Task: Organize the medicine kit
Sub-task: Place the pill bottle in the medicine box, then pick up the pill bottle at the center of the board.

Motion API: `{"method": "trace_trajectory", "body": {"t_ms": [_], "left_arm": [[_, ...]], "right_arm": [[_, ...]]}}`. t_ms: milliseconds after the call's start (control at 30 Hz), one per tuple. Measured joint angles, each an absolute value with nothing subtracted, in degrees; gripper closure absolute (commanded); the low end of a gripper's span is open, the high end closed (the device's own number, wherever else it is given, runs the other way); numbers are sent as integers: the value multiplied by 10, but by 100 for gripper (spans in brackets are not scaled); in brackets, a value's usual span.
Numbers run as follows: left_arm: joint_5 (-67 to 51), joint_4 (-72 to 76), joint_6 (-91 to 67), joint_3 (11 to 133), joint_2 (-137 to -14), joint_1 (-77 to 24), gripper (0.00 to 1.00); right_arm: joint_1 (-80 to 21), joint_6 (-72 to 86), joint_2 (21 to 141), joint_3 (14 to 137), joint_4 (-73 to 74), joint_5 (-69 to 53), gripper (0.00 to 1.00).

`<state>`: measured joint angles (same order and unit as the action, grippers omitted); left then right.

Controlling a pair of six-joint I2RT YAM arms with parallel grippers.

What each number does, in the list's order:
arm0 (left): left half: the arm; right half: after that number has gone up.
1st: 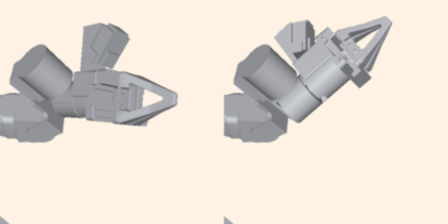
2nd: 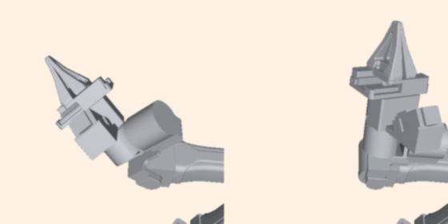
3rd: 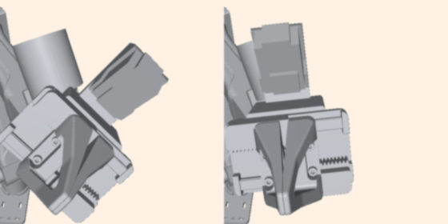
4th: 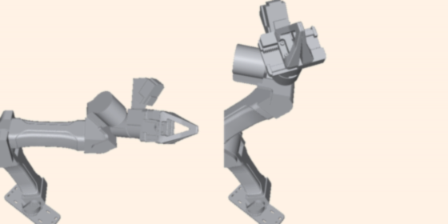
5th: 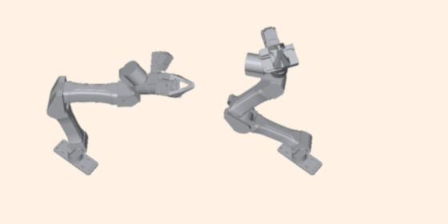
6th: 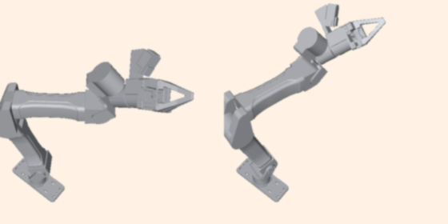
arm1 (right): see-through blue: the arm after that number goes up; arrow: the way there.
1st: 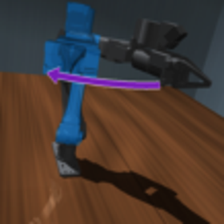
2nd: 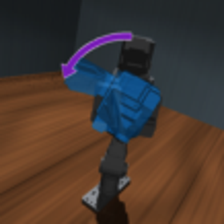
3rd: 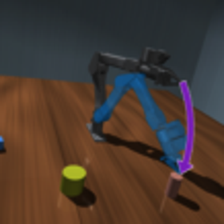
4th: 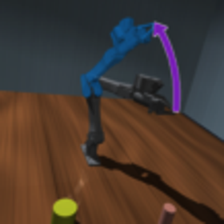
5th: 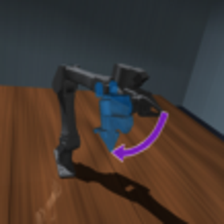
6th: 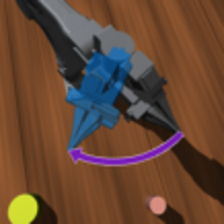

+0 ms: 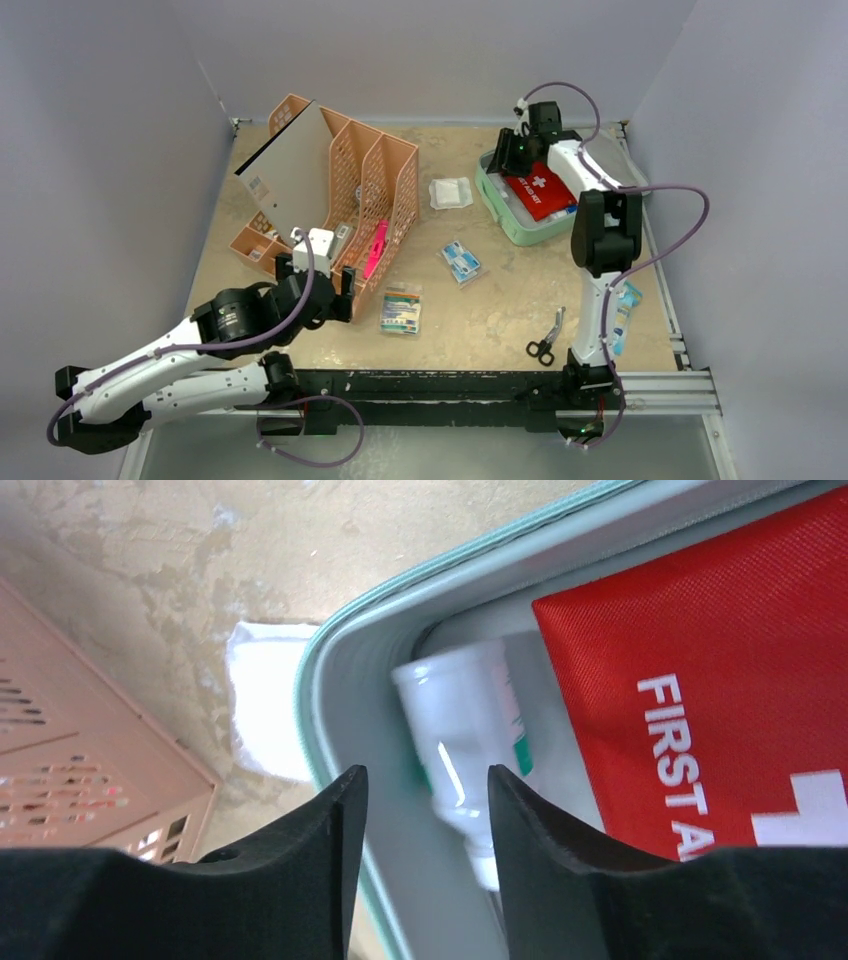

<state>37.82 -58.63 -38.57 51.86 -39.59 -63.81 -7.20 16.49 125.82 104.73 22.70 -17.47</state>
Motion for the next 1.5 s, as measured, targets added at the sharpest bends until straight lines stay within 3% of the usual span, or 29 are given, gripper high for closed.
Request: {"method": "trace_trajectory", "body": {"t_ms": [267, 500, 667, 1000, 1300, 1500], "left_arm": [[409, -663, -478, 549, -451, -638, 7], [448, -718, -563, 577, -503, -637, 2], [453, -736, -614, 580, -531, -607, 2], [404, -721, -632, 580, -535, -521, 4], [333, -602, -496, 580, -490, -521, 4], [294, -547, -430, 551, -438, -521, 5]], "right_arm": [[-74, 173, 1131, 1014, 260, -163, 32], [-93, 202, 965, 868, 237, -162, 19], [-128, 206, 902, 801, 239, -159, 2], [-209, 232, 769, 669, 253, -136, 1], [-198, 307, 710, 665, 374, 115, 1], [-122, 307, 730, 679, 404, 236, 1]]}}
